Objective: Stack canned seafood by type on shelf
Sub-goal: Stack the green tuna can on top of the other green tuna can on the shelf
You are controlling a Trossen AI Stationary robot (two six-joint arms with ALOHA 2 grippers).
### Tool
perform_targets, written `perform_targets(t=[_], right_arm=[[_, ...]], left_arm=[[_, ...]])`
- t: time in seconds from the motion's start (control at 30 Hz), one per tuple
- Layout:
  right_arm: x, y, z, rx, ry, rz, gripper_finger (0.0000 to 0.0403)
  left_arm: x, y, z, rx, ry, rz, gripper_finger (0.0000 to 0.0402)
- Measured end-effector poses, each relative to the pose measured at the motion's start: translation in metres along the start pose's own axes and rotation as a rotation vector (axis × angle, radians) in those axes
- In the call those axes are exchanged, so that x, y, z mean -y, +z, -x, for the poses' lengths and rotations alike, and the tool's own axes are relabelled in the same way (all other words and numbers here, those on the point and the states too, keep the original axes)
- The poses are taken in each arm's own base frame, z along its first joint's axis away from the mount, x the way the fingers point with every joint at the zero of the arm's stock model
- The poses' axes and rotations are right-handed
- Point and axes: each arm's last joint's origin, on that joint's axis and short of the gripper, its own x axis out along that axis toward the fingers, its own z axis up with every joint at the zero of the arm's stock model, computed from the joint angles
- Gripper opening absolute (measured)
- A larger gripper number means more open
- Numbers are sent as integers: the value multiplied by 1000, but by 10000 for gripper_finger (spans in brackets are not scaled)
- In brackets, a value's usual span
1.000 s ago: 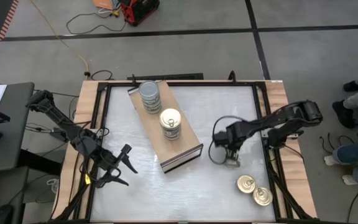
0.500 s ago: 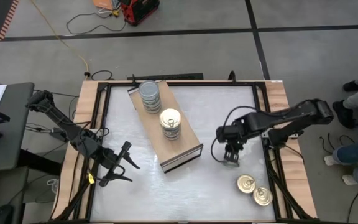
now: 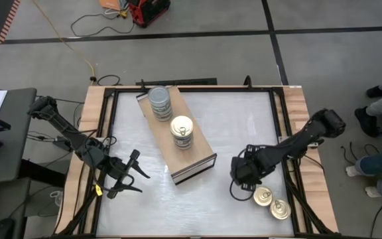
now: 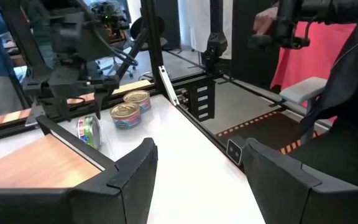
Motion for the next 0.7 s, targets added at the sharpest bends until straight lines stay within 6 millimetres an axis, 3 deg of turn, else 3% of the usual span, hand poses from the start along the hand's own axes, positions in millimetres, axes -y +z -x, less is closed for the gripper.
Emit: perform_targets(t=[0.43,0.57,0.7], right_arm=[[-1,-12,-33,-2,-41,0,292],[0,-11,-33,17,-63,23,252],[1,-11,-33,22,-81,55,181]], left_arm=[[0,0,0,-4,-4,40,226],[0,0,0,-3,-3,82,226],[-2,0,0,0,59,83,226]])
